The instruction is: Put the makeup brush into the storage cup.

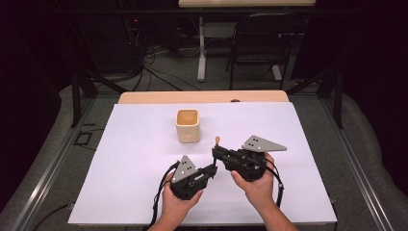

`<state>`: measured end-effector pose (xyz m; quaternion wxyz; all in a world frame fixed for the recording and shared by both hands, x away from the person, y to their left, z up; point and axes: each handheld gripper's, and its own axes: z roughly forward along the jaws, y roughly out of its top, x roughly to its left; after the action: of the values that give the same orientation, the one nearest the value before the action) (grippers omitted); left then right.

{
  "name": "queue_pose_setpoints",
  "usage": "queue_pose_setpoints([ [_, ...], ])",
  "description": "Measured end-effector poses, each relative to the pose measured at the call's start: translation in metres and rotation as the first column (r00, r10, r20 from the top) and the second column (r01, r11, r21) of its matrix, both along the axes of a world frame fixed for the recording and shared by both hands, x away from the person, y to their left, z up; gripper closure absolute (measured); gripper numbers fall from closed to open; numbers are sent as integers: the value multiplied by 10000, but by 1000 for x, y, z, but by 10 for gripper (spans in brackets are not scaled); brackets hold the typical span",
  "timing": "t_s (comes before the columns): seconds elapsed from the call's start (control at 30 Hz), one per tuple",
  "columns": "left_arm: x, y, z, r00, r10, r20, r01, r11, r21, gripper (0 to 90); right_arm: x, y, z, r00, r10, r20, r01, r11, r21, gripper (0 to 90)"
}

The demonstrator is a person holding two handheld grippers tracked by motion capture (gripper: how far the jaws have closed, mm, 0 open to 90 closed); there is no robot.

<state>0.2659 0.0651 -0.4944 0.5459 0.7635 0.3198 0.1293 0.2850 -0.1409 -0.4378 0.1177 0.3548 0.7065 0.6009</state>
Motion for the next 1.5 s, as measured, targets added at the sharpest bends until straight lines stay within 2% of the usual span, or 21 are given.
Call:
queue_pose_setpoints([
  [0.27,0,1,0,9998,-190,-60,191,9998,62,843,0,0,0,9999,-48,139,47,10000,71,819],
  [0.67,0,1,0,9997,-208,-108,208,9998,73,842,-1,1,0,9999,-20,142,21,10000,-62,832],
  [0.73,0,0,0,10000,-61,-50,62,10000,72,843,-1,1,0,9999,0,155,1,10000,-79,832],
  [0.77,0,1,0,9996,-255,-119,256,9997,59,842,-1,1,0,9999,-5,160,7,10000,-95,832],
  [0.93,0,2,0,9997,-189,-142,190,9998,77,837,-1,1,0,9998,15,188,-12,9999,-122,833],
  [1.07,2,2,0,9995,-180,-268,178,9998,-72,783,-1,1,0,9995,-84,306,93,9995,-291,834],
  [1.13,2,2,0,9994,-167,-311,168,9999,17,756,-1,2,0,9995,-100,297,109,9994,-316,833],
  [1.23,3,4,-1,9994,-150,-296,150,9999,-11,740,0,0,-2,9988,-240,431,265,9979,-596,834],
  [1.4,3,6,-1,9993,-81,-362,79,10000,-45,710,2,-1,-3,9981,-345,512,383,9965,-745,834],
  [1.47,4,9,-2,9992,78,-390,-84,9998,-152,702,2,-2,-3,9964,-540,655,590,9953,-771,833],
  [1.5,5,11,-2,9986,-73,-517,57,9995,-308,700,2,-3,-3,9952,-657,731,712,9946,-757,833],
])
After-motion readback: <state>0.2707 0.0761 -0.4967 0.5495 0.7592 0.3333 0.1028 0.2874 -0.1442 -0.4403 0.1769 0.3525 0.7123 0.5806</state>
